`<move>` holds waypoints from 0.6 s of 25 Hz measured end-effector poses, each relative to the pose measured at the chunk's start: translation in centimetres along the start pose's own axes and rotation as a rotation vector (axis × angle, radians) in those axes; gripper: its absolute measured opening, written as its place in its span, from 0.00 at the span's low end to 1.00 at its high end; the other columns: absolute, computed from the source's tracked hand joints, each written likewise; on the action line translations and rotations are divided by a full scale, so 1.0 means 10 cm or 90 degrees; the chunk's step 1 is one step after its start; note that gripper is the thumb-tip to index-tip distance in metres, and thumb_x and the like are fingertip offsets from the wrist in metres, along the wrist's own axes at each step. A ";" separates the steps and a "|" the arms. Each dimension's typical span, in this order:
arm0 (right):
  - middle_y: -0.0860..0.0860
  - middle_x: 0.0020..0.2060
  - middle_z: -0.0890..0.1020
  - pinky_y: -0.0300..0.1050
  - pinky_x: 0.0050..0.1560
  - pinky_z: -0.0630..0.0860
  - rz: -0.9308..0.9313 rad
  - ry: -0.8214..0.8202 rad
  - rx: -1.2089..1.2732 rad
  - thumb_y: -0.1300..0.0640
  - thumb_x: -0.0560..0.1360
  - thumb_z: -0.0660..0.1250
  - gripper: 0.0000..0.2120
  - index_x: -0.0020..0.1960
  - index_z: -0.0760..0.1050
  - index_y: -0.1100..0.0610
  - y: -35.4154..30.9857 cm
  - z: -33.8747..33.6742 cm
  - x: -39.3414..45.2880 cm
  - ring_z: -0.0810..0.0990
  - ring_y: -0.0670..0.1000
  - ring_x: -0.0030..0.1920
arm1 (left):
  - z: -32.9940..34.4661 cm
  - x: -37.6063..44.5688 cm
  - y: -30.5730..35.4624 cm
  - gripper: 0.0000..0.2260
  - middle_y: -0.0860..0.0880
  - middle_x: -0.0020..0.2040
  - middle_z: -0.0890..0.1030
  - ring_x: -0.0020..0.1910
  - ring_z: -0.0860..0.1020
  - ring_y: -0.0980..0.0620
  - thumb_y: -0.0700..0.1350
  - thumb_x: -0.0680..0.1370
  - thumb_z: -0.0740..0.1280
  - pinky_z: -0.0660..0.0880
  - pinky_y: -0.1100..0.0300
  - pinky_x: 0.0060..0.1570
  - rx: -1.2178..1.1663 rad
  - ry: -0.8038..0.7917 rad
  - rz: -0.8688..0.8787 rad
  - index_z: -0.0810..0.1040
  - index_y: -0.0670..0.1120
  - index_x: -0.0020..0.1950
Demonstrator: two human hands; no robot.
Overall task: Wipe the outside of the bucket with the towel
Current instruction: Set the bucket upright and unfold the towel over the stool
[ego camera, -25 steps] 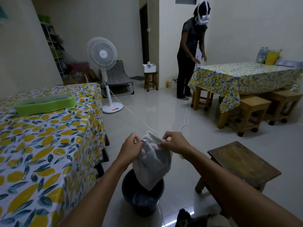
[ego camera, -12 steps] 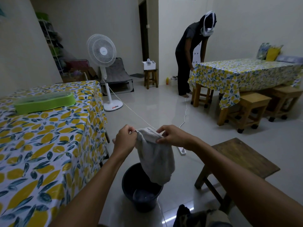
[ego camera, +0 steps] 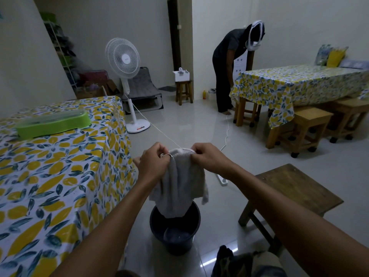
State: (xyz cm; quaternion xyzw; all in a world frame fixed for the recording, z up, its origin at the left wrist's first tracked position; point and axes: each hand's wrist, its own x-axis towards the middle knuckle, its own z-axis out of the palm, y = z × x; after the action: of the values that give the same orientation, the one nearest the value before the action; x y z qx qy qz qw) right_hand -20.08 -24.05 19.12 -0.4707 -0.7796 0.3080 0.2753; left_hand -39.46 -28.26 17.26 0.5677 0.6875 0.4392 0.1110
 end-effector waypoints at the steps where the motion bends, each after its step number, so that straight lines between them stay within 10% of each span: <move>1: 0.57 0.46 0.83 0.54 0.48 0.78 0.032 -0.021 0.078 0.60 0.78 0.64 0.09 0.53 0.81 0.63 -0.03 0.01 0.00 0.79 0.54 0.47 | 0.01 0.02 0.01 0.06 0.55 0.37 0.79 0.43 0.78 0.50 0.42 0.74 0.65 0.70 0.46 0.53 -0.040 -0.031 0.006 0.73 0.52 0.40; 6: 0.56 0.54 0.82 0.49 0.53 0.84 0.112 -0.181 0.314 0.50 0.78 0.73 0.20 0.62 0.76 0.63 -0.12 -0.02 -0.06 0.84 0.54 0.54 | 0.08 -0.06 0.21 0.05 0.46 0.43 0.77 0.41 0.75 0.48 0.42 0.79 0.60 0.73 0.51 0.41 -0.227 -0.162 -0.008 0.69 0.46 0.54; 11: 0.57 0.50 0.81 0.56 0.49 0.84 0.002 0.032 0.181 0.47 0.78 0.71 0.15 0.53 0.76 0.58 -0.20 -0.23 0.01 0.83 0.57 0.51 | 0.17 -0.18 0.18 0.20 0.53 0.44 0.82 0.41 0.82 0.51 0.66 0.76 0.65 0.80 0.47 0.41 -0.155 -0.086 0.053 0.68 0.53 0.57; 15: 0.52 0.50 0.78 0.49 0.47 0.80 -0.008 0.133 0.097 0.46 0.79 0.71 0.14 0.54 0.76 0.56 -0.09 -0.75 -0.01 0.80 0.53 0.51 | 0.11 -0.09 -0.13 0.21 0.51 0.34 0.78 0.34 0.78 0.51 0.65 0.72 0.71 0.76 0.49 0.35 0.086 -0.142 0.163 0.72 0.48 0.40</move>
State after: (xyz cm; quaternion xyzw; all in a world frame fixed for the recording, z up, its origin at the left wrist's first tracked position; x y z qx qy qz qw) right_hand -15.10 -22.80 24.71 -0.4729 -0.7243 0.3137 0.3916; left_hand -39.33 -28.51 15.39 0.7020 0.6208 0.3368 0.0914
